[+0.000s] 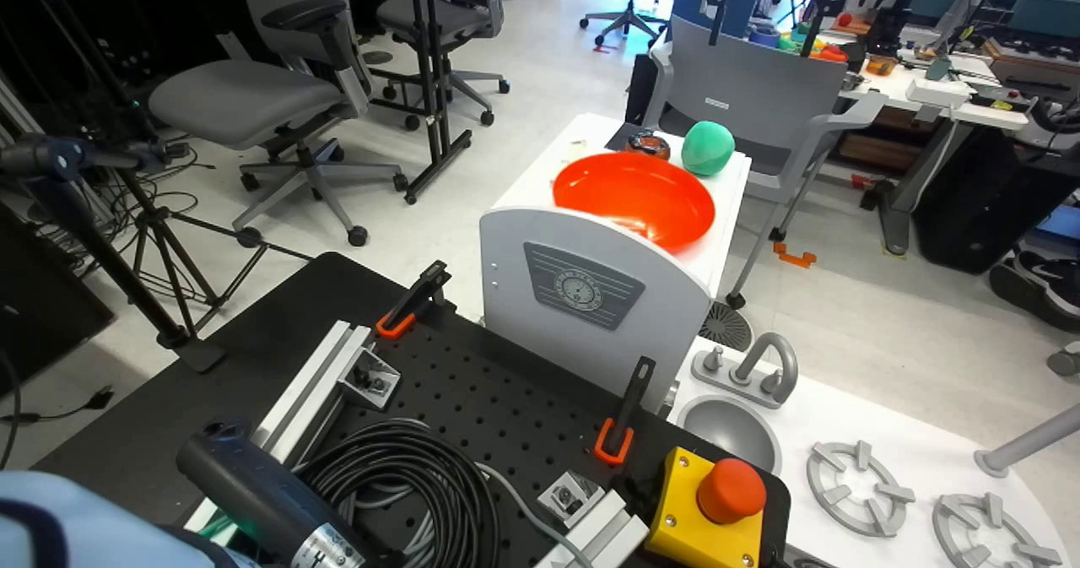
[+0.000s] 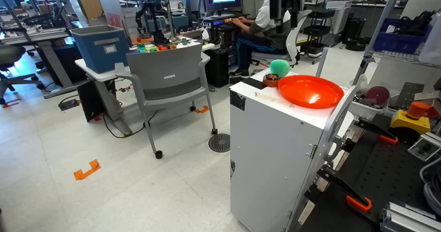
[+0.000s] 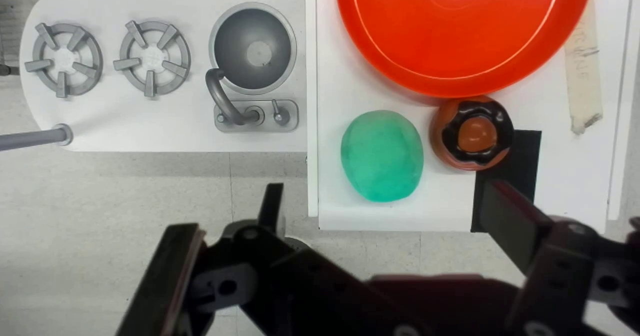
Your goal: Pick up the pee plush toy and put it on the orange plate
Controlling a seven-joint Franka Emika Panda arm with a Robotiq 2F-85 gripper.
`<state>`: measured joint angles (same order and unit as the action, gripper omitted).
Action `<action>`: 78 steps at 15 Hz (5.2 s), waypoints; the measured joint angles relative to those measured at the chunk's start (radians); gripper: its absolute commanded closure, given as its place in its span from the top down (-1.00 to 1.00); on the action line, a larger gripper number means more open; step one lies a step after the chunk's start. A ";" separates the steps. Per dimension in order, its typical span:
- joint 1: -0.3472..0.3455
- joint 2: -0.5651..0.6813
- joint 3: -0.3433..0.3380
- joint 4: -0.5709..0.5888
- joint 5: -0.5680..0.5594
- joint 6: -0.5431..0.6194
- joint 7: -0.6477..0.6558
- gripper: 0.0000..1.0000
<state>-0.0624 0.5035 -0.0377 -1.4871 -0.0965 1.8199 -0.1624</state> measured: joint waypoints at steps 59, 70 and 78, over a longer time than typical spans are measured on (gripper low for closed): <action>0.078 0.212 0.000 0.119 -0.115 0.107 0.086 1.00; 0.089 0.212 -0.001 0.052 -0.152 0.242 0.091 1.00; 0.108 0.202 -0.010 -0.065 -0.197 0.417 0.113 1.00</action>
<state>0.0452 0.7056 -0.0479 -1.5523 -0.2938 2.2366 -0.0497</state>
